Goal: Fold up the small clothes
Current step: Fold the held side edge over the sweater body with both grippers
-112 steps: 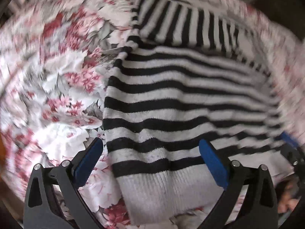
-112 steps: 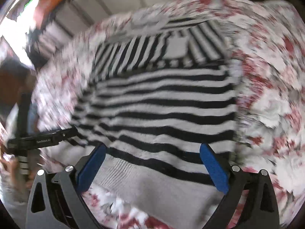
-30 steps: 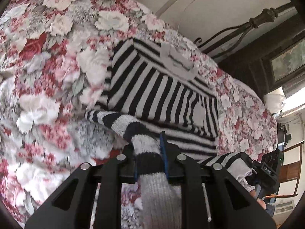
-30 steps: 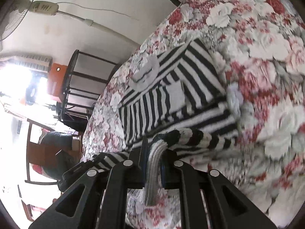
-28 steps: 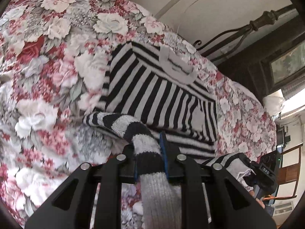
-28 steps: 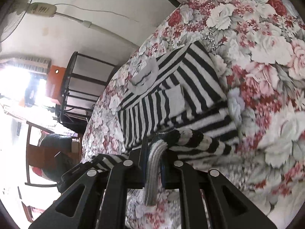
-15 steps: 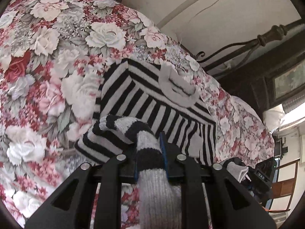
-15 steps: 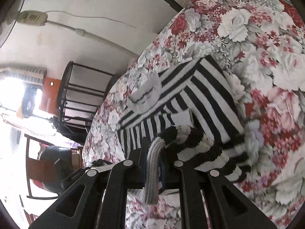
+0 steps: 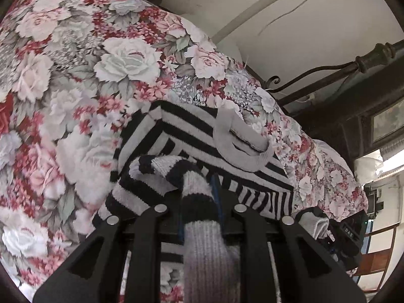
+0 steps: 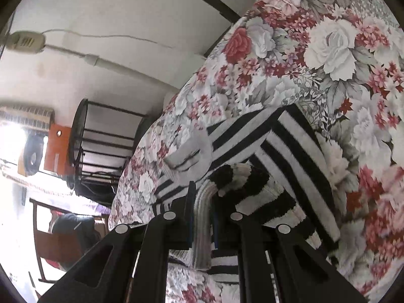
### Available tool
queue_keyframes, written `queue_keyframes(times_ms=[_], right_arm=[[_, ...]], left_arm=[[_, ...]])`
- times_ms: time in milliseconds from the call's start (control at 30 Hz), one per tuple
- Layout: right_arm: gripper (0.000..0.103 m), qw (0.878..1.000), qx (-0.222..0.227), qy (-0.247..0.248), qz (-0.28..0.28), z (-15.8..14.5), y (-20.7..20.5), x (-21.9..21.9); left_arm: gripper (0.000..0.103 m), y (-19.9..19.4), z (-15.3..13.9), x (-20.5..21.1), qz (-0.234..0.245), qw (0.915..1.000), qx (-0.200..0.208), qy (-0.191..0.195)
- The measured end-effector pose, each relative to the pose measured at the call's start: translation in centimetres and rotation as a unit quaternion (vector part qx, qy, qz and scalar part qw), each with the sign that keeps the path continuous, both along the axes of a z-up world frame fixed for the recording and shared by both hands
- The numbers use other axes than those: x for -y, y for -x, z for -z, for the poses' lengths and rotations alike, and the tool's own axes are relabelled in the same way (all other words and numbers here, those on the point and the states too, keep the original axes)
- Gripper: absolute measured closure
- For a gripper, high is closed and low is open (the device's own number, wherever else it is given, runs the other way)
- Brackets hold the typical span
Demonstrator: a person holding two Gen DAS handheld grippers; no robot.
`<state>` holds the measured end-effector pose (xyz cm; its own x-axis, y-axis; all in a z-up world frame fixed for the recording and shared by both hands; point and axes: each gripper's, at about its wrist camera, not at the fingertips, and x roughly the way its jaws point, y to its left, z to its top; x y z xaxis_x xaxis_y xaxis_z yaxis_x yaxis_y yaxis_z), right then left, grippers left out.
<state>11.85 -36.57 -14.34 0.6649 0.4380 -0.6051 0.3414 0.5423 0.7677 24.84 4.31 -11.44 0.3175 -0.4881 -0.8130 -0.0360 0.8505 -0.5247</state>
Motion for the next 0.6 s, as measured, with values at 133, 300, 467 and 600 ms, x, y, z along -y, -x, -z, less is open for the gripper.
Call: queue_keyframes(times_ms=[133,300,467,600], right_arm=[[0.091,1.0,-0.008,-0.012,0.008,1.8,-1.3,0.9],[0.091,1.0,-0.016,-0.02,0.011,3.8,-2.8,1.8],[0.091,0.999,-0.026,-0.033,0.017,5.9,-3.9,2.3],[0.092,0.999,-0.02,-0.034,0.022,6.4,-4.6,2.7]], left_arm=[[0.086,-1.5,1.2,0.6,0.0,1.0,-0.003,0.003],[0.086,-3.1,2.9,1.1,-0.001,0.9999,-0.01,0.006],[0.086,-4.0,4.0,1.3,0.003,0.9999,-0.013,0.001],[0.086,-4.5,4.3,1.6,-0.001,1.0,0.002,-0.001]])
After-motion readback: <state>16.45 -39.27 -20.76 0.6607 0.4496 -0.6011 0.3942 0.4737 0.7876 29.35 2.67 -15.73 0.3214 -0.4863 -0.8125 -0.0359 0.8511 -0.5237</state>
